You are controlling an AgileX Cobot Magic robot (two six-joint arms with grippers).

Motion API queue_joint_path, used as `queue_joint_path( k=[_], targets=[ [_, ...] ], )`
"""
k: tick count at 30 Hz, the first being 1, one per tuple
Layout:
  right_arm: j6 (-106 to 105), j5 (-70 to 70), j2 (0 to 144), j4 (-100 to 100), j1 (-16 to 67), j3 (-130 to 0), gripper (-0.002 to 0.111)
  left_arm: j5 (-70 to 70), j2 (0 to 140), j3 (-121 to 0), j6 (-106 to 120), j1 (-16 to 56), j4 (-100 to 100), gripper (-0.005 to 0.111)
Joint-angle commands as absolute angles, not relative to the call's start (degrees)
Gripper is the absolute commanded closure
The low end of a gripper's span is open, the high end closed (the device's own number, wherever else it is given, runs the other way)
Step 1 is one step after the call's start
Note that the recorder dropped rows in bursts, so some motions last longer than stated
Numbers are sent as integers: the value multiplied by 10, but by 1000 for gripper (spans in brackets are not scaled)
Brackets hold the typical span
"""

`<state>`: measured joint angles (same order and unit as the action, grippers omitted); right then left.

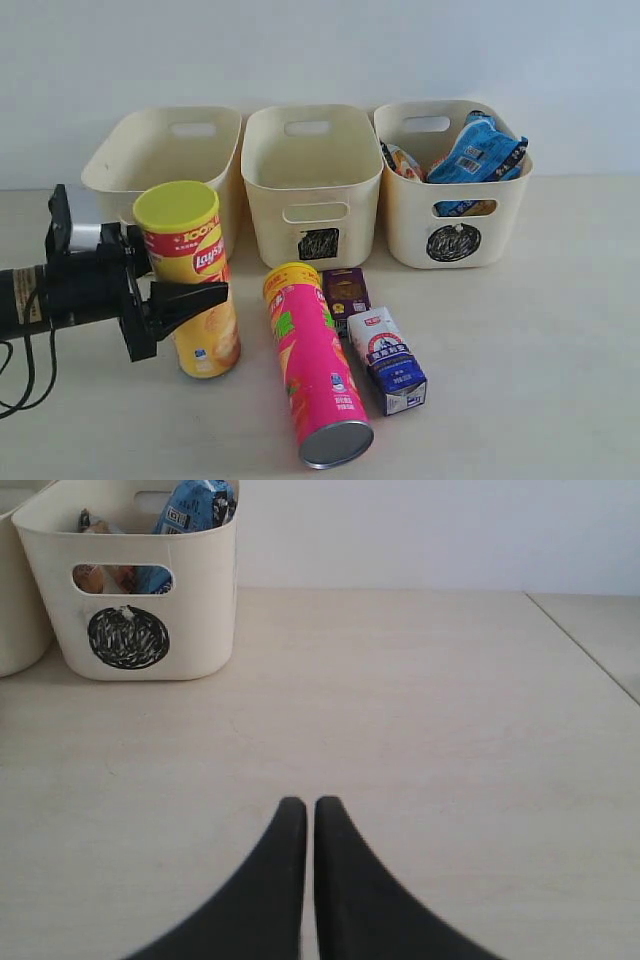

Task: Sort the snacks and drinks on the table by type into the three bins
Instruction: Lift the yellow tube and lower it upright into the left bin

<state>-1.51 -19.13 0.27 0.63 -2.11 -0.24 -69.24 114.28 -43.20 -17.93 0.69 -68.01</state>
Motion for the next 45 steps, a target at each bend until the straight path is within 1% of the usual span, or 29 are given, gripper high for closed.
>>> queue_joint_path(
  k=[1,4,6,13,18,24,32,34,42,45],
  targets=[
    [-16,-189,0,5,-23,0,108,-700,1076,-424,-262,12,-679,103],
    [-16,-189,0,5,-23,0,108,-700,1002,-423,-407,12,-644,103],
    [-16,-189,0,5,-23,0,108,-690,957,-423,-439,12,-625,103],
    [-16,-189,0,5,-23,0,108,-529,856,-456,-562,12,-604,103],
    [-16,-189,0,5,-23,0,108,-423,843,-519,-651,12,-646,103],
    [-16,-189,0,5,-23,0,108,-311,871,-621,-808,12,-778,103],
    [-16,-189,0,5,-23,0,108,-267,954,-773,-1000,14,-989,103],
    [-16,-189,0,5,-23,0,108,-267,985,-807,-1050,14,-999,103],
    [-16,-189,0,5,-23,0,108,-250,1087,-906,-1041,29,-999,103],
    [-16,-189,0,5,-23,0,108,-201,1118,-920,-1002,37,-999,103]
  ],
)
